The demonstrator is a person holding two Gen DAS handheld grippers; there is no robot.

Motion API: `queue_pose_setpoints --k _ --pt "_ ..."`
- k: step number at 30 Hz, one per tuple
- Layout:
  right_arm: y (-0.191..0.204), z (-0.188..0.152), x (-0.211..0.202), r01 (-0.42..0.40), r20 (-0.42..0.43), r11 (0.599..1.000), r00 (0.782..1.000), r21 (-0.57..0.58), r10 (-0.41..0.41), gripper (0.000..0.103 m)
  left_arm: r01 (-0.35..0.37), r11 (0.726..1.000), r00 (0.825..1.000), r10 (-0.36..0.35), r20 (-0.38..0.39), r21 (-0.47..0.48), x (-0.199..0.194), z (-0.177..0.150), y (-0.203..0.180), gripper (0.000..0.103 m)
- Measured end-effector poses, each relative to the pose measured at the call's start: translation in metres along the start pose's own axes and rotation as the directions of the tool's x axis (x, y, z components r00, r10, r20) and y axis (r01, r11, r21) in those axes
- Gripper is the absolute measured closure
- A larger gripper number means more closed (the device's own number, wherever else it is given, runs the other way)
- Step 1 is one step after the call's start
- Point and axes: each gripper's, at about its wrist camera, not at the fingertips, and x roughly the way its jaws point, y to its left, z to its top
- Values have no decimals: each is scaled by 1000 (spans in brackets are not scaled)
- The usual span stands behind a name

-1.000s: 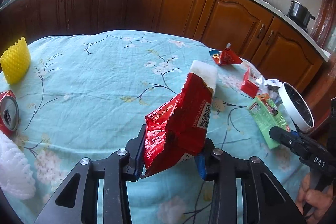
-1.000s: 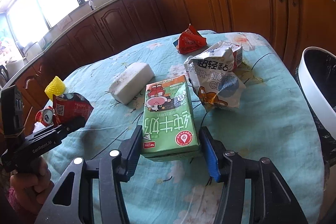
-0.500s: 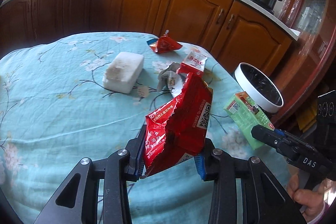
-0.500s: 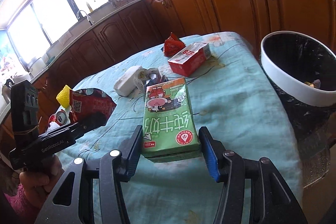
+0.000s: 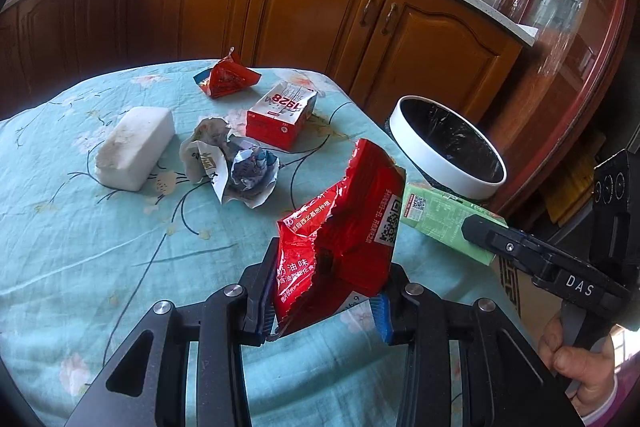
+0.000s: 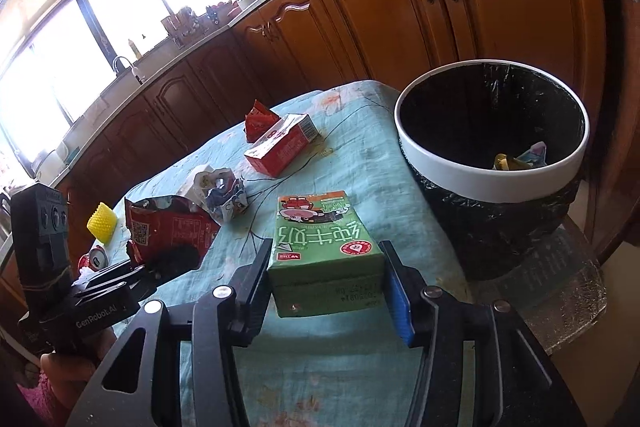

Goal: Collect trash
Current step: 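Carry the red chip bag and green carton in both grippers over the bin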

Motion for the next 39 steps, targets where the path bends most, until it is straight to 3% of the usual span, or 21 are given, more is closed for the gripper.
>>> queue_pose_setpoints --k 4,15,32,39 --pt "-4 -4 3 -5 -17 1000 1000 5 5 52 -7 1000 1000 7 -7 -3 4 0 0 66" --pt "-16 14 -14 19 48 1000 999 12 -19 52 14 1000 1000 -14 -20 15 15 12 -17 66" --pt "-85 55 -50 134 143 985 979 104 -148 52 123 979 991 -115 -62 163 75 62 -93 66" --pt "-103 73 -46 173 149 979 971 106 -188 52 135 963 990 -120 -79 232 105 86 -122 66"
